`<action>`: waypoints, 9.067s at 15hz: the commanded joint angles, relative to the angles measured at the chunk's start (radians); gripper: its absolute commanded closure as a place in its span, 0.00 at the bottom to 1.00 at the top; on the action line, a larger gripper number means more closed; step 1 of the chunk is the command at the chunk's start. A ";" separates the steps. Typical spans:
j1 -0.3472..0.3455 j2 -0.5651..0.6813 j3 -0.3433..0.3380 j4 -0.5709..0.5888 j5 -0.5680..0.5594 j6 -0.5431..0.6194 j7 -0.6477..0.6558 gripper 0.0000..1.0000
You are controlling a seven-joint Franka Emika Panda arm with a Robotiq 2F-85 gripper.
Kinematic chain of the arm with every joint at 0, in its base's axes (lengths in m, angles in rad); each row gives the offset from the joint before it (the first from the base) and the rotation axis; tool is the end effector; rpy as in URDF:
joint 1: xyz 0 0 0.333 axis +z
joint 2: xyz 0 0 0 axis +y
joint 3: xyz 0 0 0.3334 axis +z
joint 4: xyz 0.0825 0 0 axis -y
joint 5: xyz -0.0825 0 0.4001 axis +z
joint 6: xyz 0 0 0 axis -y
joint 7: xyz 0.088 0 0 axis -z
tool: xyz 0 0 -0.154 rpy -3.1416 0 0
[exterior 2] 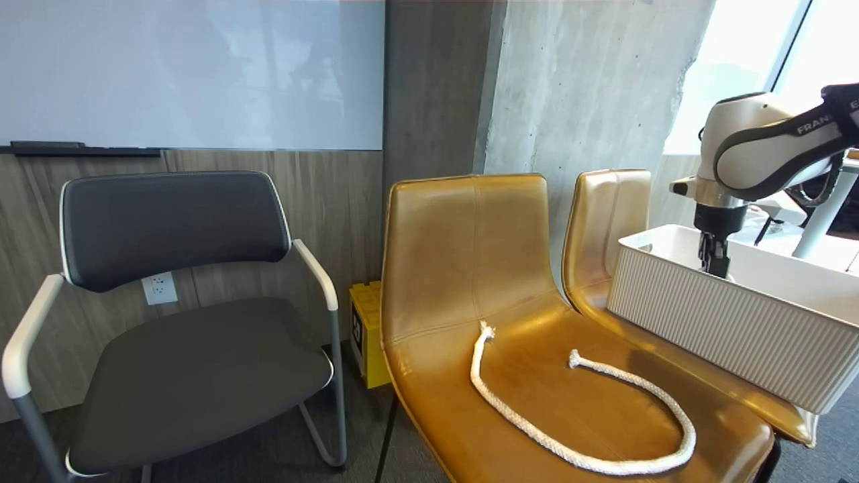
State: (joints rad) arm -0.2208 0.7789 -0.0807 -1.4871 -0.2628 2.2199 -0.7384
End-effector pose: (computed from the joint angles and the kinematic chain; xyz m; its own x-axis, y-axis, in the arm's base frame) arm 0.6998 -0.2286 0.1658 0.8008 0.5562 -0.2222 0.5909 -0.7943 0.1414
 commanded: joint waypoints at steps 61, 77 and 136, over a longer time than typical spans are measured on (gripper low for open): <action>0.429 -0.046 0.153 0.144 -0.157 -0.366 0.498 0.69; 0.319 -0.250 0.112 -0.317 -0.646 0.012 0.164 0.00; 0.518 0.274 0.285 0.542 -0.276 -0.518 0.018 0.49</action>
State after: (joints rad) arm 0.3651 1.1230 0.1934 -0.8082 -0.5655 1.6725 -0.7361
